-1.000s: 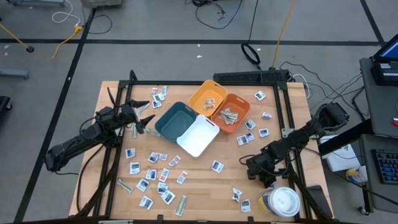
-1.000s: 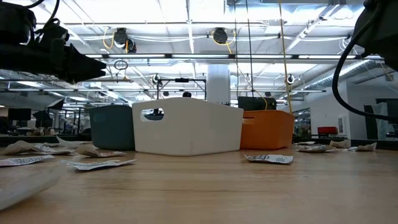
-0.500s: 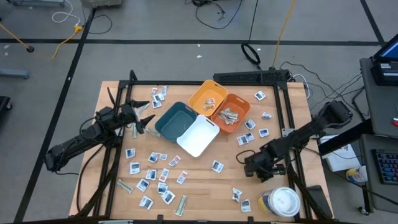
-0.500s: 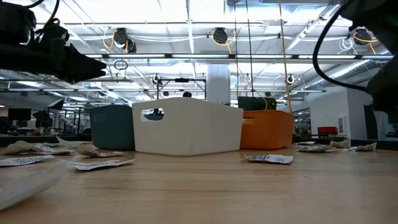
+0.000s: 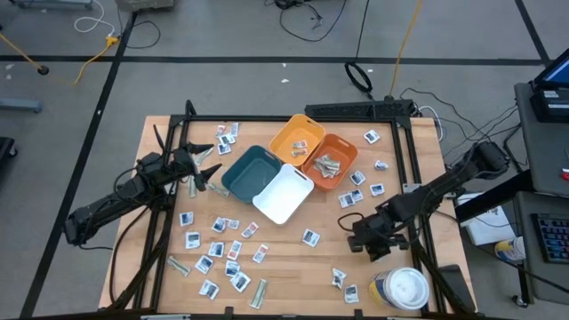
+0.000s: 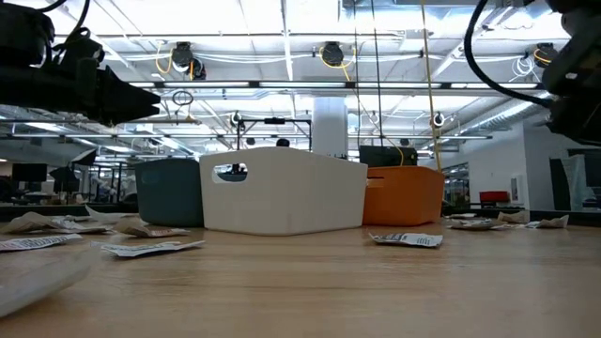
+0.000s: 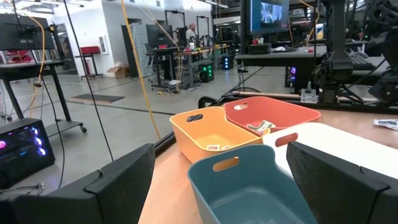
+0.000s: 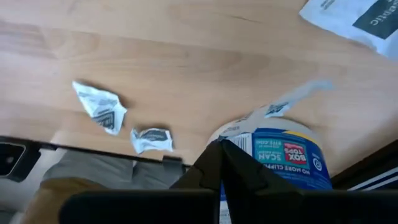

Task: Pick & Place First Aid Supplies
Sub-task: Put the blue alcohol pad into the blue bin

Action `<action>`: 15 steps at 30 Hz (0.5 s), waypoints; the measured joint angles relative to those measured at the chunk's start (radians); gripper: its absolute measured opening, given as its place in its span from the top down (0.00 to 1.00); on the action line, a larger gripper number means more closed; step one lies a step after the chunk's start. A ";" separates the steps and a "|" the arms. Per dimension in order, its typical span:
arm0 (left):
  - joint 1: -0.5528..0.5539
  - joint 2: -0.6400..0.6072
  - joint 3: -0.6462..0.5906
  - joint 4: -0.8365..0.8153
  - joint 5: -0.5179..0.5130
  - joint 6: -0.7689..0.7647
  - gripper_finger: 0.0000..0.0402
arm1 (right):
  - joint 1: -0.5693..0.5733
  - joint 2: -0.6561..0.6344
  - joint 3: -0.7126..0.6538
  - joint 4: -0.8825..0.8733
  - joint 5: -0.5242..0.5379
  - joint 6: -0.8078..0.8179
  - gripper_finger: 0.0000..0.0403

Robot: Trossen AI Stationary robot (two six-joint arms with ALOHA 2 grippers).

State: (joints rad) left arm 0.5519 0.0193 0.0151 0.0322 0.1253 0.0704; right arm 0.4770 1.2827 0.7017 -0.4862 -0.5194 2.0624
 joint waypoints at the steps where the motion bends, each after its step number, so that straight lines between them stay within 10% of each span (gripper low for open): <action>1: 0.000 0.000 0.000 0.000 0.000 0.000 0.09 | -0.003 -0.006 0.000 0.000 0.001 -0.009 1.00; 15: 0.000 0.000 0.000 0.000 0.000 0.000 0.08 | -0.227 -0.017 0.150 -0.214 0.078 -0.450 1.00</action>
State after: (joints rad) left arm 0.5518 0.0194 0.0151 0.0322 0.1253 0.0704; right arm 0.2502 1.2655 0.8518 -0.7004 -0.4418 1.6122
